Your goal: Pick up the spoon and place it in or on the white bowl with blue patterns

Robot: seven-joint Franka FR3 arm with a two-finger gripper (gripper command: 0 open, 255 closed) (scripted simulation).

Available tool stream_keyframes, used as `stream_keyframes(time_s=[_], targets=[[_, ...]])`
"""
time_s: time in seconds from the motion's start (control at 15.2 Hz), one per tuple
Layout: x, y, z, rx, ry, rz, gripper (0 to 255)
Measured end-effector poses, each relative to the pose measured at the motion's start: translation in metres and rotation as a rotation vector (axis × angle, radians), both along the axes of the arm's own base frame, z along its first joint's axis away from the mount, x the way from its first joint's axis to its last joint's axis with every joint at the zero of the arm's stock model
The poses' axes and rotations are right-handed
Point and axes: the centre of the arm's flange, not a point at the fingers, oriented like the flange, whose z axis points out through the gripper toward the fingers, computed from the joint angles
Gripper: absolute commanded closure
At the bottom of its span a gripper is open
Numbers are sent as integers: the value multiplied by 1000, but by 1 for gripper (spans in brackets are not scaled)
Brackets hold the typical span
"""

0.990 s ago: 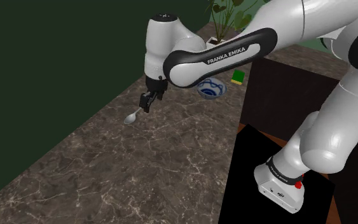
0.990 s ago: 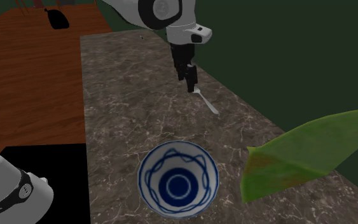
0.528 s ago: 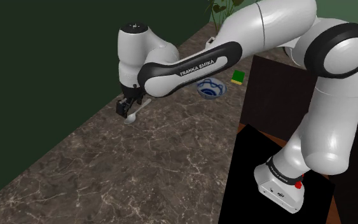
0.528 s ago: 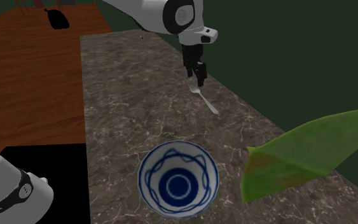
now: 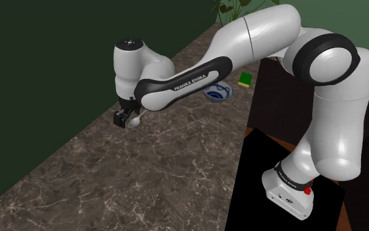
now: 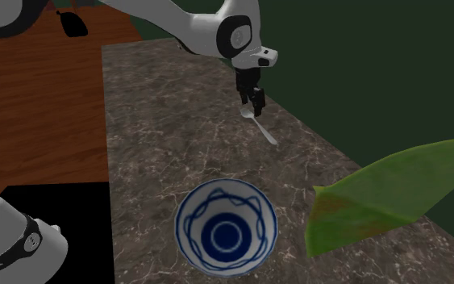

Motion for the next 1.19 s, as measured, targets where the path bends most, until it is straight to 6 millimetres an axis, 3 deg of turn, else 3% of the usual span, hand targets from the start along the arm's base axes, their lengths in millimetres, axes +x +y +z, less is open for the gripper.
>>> stream_keyframes(time_s=[0.46,0.53,1.19], targets=[[2,0,-8,0,0,0,0],[2,0,-8,0,0,0,255],[2,1,-8,0,0,0,255]])
